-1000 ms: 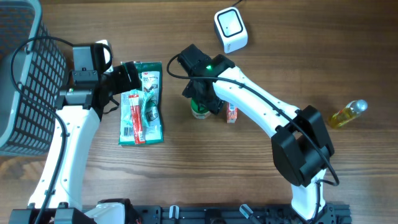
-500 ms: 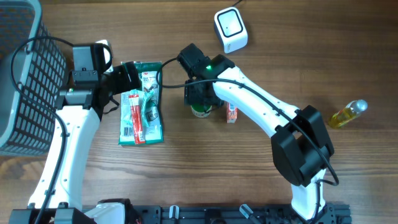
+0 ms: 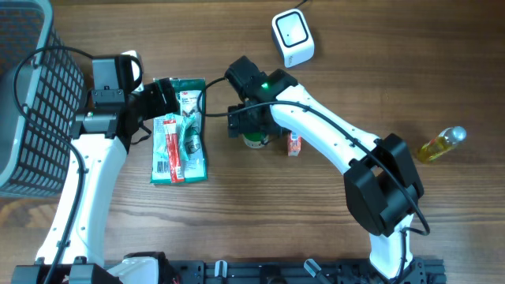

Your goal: Scan the item barcode

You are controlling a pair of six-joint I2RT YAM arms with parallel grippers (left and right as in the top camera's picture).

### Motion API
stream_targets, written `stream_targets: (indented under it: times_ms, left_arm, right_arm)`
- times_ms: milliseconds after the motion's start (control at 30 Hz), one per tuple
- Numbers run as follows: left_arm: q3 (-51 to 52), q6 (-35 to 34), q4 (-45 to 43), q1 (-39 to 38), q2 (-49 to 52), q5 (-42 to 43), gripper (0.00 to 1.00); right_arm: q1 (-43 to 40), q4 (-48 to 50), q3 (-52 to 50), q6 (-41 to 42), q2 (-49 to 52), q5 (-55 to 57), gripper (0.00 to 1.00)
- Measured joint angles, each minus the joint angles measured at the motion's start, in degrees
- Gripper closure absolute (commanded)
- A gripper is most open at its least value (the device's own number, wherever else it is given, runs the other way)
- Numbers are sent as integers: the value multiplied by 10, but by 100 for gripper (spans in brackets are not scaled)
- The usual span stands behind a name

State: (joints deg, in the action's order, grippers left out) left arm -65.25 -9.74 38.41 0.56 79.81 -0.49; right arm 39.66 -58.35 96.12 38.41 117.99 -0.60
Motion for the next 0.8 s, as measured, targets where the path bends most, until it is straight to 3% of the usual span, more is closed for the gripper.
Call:
stream_targets:
  times_ms: [33, 133, 167, 367, 700, 733, 767, 800]
  left_arm:
    - [0, 0, 0, 0, 0, 0, 0]
    - [0, 0, 0, 0, 0, 0, 0]
    - [0, 0, 0, 0, 0, 0, 0]
    - [0, 0, 0, 0, 0, 0, 0]
    - [0, 0, 0, 0, 0, 0, 0]
    - [0, 0, 0, 0, 0, 0, 0]
    - [0, 0, 0, 0, 0, 0, 0]
    - [0, 0, 0, 0, 0, 0, 0]
  right_arm:
    - [0, -4, 0, 24, 0, 0, 9]
    - [1, -10, 0, 78, 0, -5, 37]
    - [1, -9, 0, 86, 0, -7, 39]
    - [3, -5, 0, 96, 0, -8, 38]
    - [3, 19, 0, -187, 1, -9, 38]
    - [3, 20, 0, -205, 1, -8, 28]
    - [3, 21, 0, -219, 1, -8, 7]
    - [3, 21, 0, -233, 1, -8, 1]
